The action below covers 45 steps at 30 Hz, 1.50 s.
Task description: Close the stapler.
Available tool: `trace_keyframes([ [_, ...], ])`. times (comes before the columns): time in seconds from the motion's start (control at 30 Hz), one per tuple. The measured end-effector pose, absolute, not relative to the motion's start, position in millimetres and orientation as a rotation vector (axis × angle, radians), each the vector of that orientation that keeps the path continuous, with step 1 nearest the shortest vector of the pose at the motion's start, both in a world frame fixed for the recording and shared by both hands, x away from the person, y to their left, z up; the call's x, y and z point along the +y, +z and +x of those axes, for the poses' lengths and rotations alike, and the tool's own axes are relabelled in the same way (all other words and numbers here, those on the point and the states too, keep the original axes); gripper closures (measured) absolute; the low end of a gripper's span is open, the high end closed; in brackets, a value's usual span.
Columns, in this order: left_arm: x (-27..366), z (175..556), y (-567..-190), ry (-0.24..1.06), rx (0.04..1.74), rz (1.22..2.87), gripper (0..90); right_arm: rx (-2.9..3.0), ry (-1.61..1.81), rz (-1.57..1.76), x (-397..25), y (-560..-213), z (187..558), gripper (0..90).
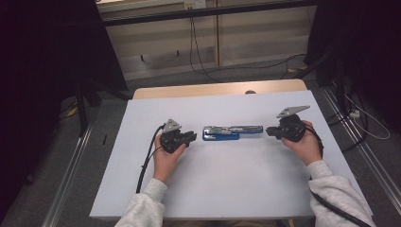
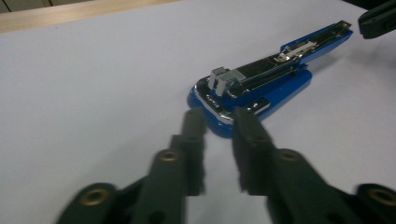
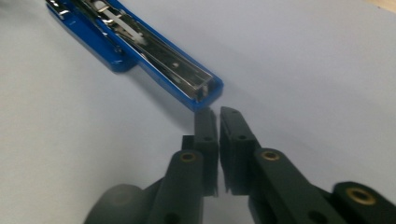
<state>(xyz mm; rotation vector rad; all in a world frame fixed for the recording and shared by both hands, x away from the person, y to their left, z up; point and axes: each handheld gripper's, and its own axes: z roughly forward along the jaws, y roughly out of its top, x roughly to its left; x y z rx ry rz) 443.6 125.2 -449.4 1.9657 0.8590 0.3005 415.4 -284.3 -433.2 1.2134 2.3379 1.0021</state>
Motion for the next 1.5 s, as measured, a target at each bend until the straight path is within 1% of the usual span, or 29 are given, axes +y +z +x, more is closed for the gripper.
trace_keyframes([
  [0.03,124,446,-450,0.313,0.851,1.976,87.4,2.34,0.976,1.222,-285,-437,417,90.0],
  [0.07,121,447,-450,0.29,0.866,1.962,87.4,2.34,0.976,1.222,-285,-437,417,90.0],
  [0.17,118,452,-450,0.288,0.851,2.008,90.0,2.356,0.938,1.226,-284,-443,419,90.0],
  [0.4,111,460,-458,0.232,0.886,2.012,90.0,2.399,0.892,1.202,-277,-450,426,90.0],
  [0.53,108,463,-463,0.212,0.873,2.041,90.0,2.41,0.896,1.187,-272,-450,428,90.0],
  [0.73,102,465,-462,0.22,0.874,2.029,89.9,2.427,0.889,1.168,-266,-450,429,90.0],
  [0.87,98,466,-461,0.219,0.848,2.07,89.6,2.422,0.895,1.154,-266,-449,430,90.0],
  [1.03,99,468,-461,0.2,0.859,2.06,88.8,2.411,0.921,1.143,-266,-445,430,90.0],
  [1.13,97,467,-460,0.219,0.859,2.054,89.1,2.402,0.934,1.137,-264,-442,430,89.9],
  [1.33,96,467,-460,0.228,0.858,2.062,89.0,2.378,0.995,1.09,-256,-434,429,87.3],
  [1.43,96,467,-460,0.232,0.856,2.087,89.2,2.381,0.997,1.081,-252,-433,429,85.2],
  [1.5,97,467,-461,0.221,0.862,2.07,88.6,2.386,1.001,1.073,-251,-434,430,82.2],
])
